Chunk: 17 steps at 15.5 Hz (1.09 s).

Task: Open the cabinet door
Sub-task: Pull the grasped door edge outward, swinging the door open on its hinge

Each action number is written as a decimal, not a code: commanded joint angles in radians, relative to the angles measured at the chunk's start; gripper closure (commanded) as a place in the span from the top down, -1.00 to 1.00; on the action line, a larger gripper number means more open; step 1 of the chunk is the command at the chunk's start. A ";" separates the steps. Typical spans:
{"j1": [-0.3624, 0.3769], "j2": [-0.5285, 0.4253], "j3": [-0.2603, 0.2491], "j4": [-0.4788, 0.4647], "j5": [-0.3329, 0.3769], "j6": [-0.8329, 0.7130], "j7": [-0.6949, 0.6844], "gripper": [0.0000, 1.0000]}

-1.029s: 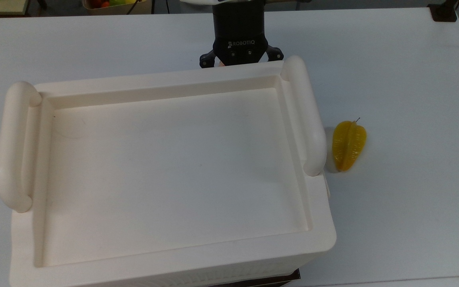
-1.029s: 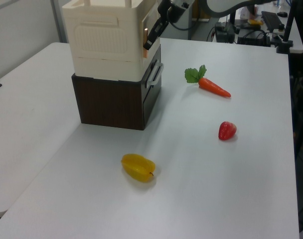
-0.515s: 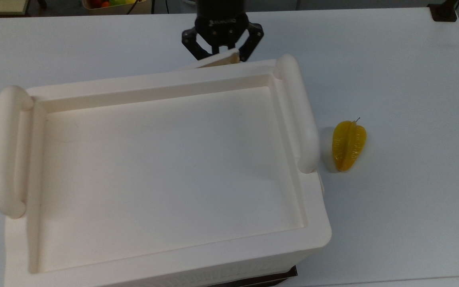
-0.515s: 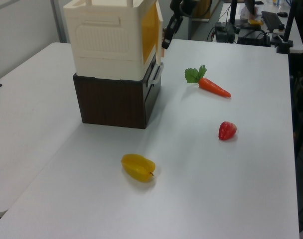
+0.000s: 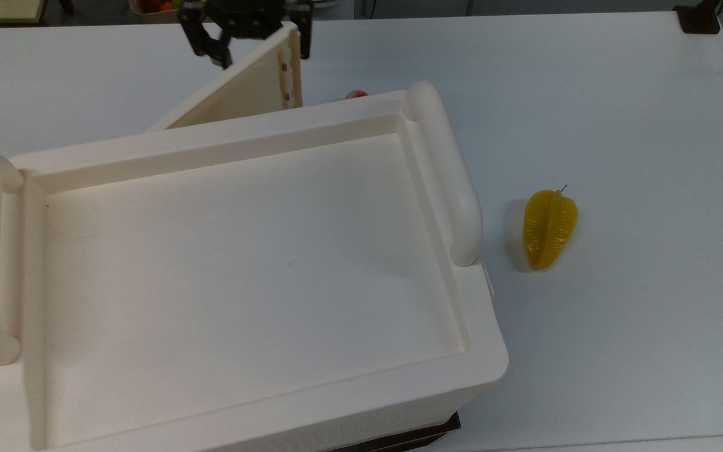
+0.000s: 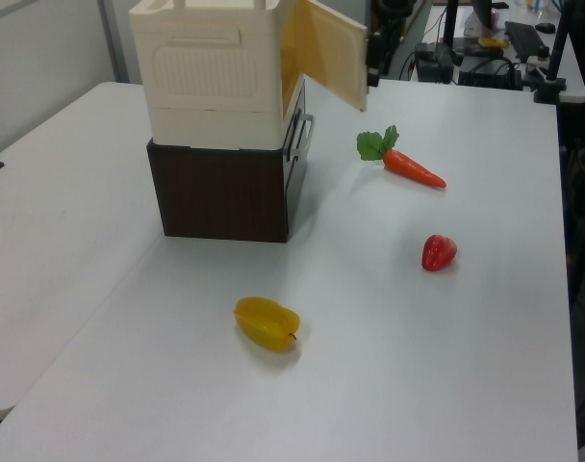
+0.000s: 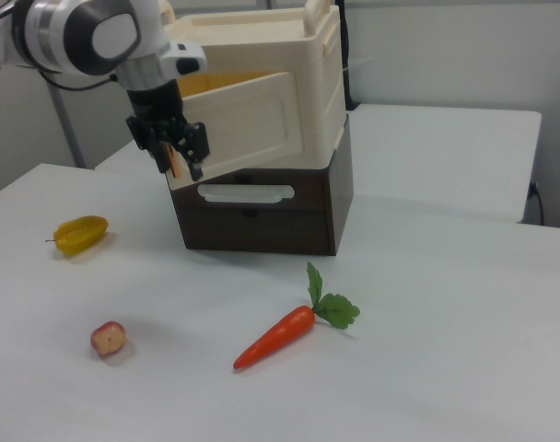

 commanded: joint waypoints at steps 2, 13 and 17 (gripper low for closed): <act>-0.054 -0.047 -0.009 -0.020 -0.019 -0.153 -0.015 1.00; -0.088 -0.184 0.006 -0.158 -0.145 -0.238 0.012 1.00; -0.088 -0.204 0.006 -0.193 -0.145 -0.215 0.012 1.00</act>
